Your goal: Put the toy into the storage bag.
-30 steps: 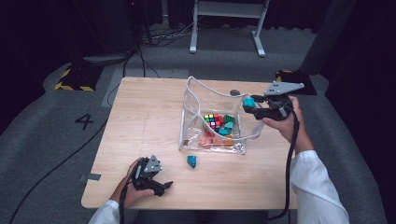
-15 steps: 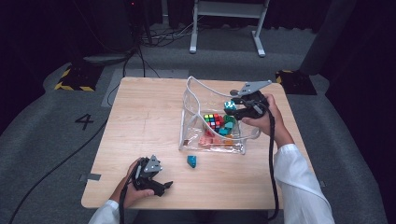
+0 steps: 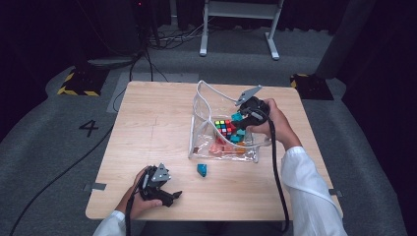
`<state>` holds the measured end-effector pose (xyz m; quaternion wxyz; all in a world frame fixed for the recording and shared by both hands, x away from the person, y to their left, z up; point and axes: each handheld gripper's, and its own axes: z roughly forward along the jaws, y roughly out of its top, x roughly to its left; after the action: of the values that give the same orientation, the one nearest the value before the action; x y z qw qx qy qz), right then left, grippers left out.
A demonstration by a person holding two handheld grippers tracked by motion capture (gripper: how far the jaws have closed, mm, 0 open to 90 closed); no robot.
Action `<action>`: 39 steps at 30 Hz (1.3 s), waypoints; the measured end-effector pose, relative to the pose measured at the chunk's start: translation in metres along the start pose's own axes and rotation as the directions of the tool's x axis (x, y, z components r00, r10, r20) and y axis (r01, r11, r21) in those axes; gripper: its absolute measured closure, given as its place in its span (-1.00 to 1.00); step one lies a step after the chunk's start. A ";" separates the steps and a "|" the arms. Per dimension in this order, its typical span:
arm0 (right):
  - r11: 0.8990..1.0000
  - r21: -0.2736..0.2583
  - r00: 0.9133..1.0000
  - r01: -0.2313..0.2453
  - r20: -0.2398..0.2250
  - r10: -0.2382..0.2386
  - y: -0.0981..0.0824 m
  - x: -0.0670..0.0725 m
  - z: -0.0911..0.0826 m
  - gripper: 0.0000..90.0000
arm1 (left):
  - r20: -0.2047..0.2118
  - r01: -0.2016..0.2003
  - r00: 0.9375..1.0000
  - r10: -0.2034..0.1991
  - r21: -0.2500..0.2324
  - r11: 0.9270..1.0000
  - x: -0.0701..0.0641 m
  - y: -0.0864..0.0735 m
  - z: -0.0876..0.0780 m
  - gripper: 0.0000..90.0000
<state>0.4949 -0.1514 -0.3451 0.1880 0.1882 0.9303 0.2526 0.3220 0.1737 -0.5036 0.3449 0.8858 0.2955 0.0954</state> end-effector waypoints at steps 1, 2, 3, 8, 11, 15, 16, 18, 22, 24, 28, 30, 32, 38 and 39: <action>1.000 0.009 1.000 -0.008 -0.004 0.008 0.000 0.001 0.002 0.06 | 0.000 0.000 1.000 0.000 0.000 1.000 0.000 0.000 0.000 -0.83; 1.000 0.028 1.000 -0.008 -0.011 0.009 0.000 0.001 0.004 0.06 | -0.001 0.000 1.000 0.000 -0.001 1.000 0.000 0.000 0.000 -0.83; 0.999 0.045 1.000 0.002 -0.012 -0.001 0.000 0.001 0.006 0.06 | -0.001 0.000 1.000 0.000 -0.001 1.000 0.000 0.000 0.000 -0.83; 0.990 0.137 0.999 0.035 -0.021 -0.032 -0.004 0.001 0.014 0.06 | -0.001 0.000 1.000 0.000 -0.001 1.000 0.000 0.000 0.000 -0.83; 0.983 0.178 0.999 0.040 -0.020 -0.037 -0.006 0.001 0.018 0.06 | 0.000 0.000 1.000 0.000 -0.001 1.000 0.000 0.000 0.000 -0.83; 0.973 0.227 0.999 0.051 -0.012 -0.050 -0.009 0.000 0.018 0.06 | -0.001 0.000 1.000 0.000 -0.001 1.000 0.000 0.000 0.000 -0.83; 0.970 0.238 0.998 0.054 -0.006 -0.055 -0.011 -0.001 0.017 0.06 | 0.000 0.000 1.000 0.000 0.000 1.000 0.000 0.000 0.000 -0.83; 0.967 0.249 0.998 0.060 0.000 -0.062 -0.014 -0.003 0.016 0.06 | -0.001 -0.001 1.000 0.001 0.000 1.000 0.000 0.000 0.000 -0.83; 0.963 0.263 0.998 0.054 0.014 -0.060 -0.022 -0.009 0.009 0.06 | 0.000 0.000 1.000 0.000 0.000 1.000 0.000 0.000 0.000 -0.83; 0.964 0.264 0.999 0.044 0.017 -0.050 -0.027 -0.011 0.007 0.06 | 0.000 0.000 1.000 0.000 0.000 1.000 0.000 0.000 0.000 -0.83; 0.967 0.255 1.000 0.021 0.017 -0.026 -0.038 -0.015 0.003 0.06 | 0.000 -0.001 1.000 0.001 0.000 1.000 0.000 0.000 0.000 -0.83; 0.967 0.256 1.000 0.015 0.020 -0.020 -0.041 -0.017 0.001 0.06 | 0.000 -0.001 1.000 0.001 0.000 1.000 0.000 0.000 0.000 -0.83; 0.969 0.249 1.000 0.010 0.022 -0.016 -0.045 -0.019 -0.002 0.06 | 0.000 -0.001 1.000 0.001 0.000 1.000 0.000 0.000 0.000 -0.83; 0.971 0.239 0.999 -0.002 0.034 -0.006 -0.049 -0.021 -0.010 0.06 | 0.000 0.000 1.000 0.000 0.000 1.000 0.000 0.000 0.000 -0.83; 0.971 0.239 0.999 -0.007 0.039 -0.002 -0.049 -0.021 -0.011 0.06 | 0.000 -0.001 1.000 0.001 0.000 1.000 0.000 0.000 0.000 -0.83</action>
<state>0.4953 -0.2041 -0.3577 0.1818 0.2156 0.9499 0.1350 0.3220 0.1737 -0.5036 0.3449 0.8859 0.2952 0.0957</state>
